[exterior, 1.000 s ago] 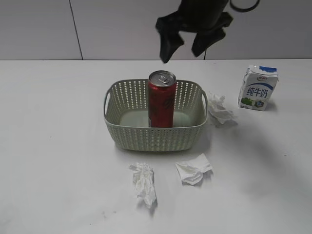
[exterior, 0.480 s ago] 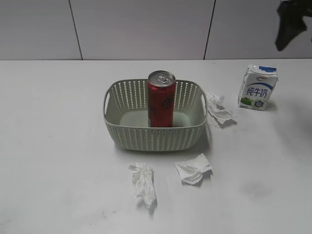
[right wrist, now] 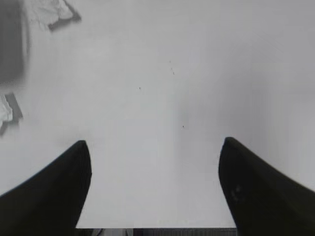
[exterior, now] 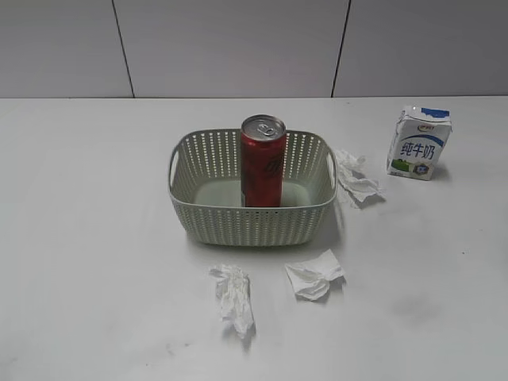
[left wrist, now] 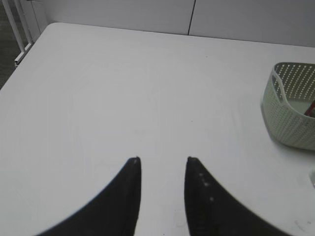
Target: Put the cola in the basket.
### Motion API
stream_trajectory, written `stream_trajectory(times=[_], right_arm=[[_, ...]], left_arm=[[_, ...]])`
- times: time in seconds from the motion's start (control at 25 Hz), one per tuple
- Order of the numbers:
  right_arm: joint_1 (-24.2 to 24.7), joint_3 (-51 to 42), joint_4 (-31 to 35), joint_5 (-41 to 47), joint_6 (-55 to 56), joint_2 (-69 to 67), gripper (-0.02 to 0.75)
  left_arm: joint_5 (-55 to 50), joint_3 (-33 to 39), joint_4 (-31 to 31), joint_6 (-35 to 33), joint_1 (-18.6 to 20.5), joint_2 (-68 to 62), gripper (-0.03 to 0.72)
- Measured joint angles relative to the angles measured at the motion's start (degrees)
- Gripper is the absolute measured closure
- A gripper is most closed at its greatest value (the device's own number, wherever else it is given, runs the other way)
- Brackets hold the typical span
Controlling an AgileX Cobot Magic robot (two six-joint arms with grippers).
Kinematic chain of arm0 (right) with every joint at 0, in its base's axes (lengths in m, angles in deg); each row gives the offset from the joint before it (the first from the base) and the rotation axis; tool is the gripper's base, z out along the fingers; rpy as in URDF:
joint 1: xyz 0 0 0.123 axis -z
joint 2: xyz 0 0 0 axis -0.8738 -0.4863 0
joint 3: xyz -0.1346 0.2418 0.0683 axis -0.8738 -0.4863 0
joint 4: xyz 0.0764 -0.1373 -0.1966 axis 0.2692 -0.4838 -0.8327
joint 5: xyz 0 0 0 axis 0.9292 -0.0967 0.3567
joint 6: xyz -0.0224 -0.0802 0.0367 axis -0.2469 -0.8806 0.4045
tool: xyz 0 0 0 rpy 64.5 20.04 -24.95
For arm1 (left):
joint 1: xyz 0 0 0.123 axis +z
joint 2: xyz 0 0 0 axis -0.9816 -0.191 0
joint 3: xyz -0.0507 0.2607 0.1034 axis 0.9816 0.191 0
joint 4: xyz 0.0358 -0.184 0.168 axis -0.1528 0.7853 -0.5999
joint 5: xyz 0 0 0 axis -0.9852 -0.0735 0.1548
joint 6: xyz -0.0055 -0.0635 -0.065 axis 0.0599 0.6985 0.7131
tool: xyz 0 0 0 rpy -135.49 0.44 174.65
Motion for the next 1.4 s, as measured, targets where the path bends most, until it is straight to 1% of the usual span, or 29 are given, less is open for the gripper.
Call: stream_trajectory(times=[0.12,0.36,0.48,0.64,0.76,1.04,1.4], right_arm=[[0.00,-6.85,0.07,-1.43,-0.67,7.20,0.141],[0.00,-21.96,3.88,-8.36,-2.50,20.51,0.143],[0.00,-29.24,4.31,-10.68,-2.70,26.65,0.143],[0.00,-37.37,4.37,-11.38,-2.93,33.65,0.144],[0.00,-41.79,4.42,-11.50,-3.00,38.44,0.144],[0.00,-48.70,4.68,-12.86,-3.73,50.74,0.144],[0.00,-49.08,5.35,-13.59,-3.84,66.46,0.144]], left_arm=[[0.00,0.00,0.00,0.00,0.00,0.00,0.449],[0.00,0.00,0.00,0.00,0.00,0.00,0.449],[0.00,0.00,0.00,0.00,0.00,0.00,0.449],[0.00,0.00,0.00,0.00,0.00,0.00,0.449],[0.00,0.00,0.00,0.00,0.00,0.00,0.449],[0.00,0.00,0.00,0.00,0.00,0.00,0.449],[0.00,0.00,0.00,0.00,0.00,0.00,0.449]])
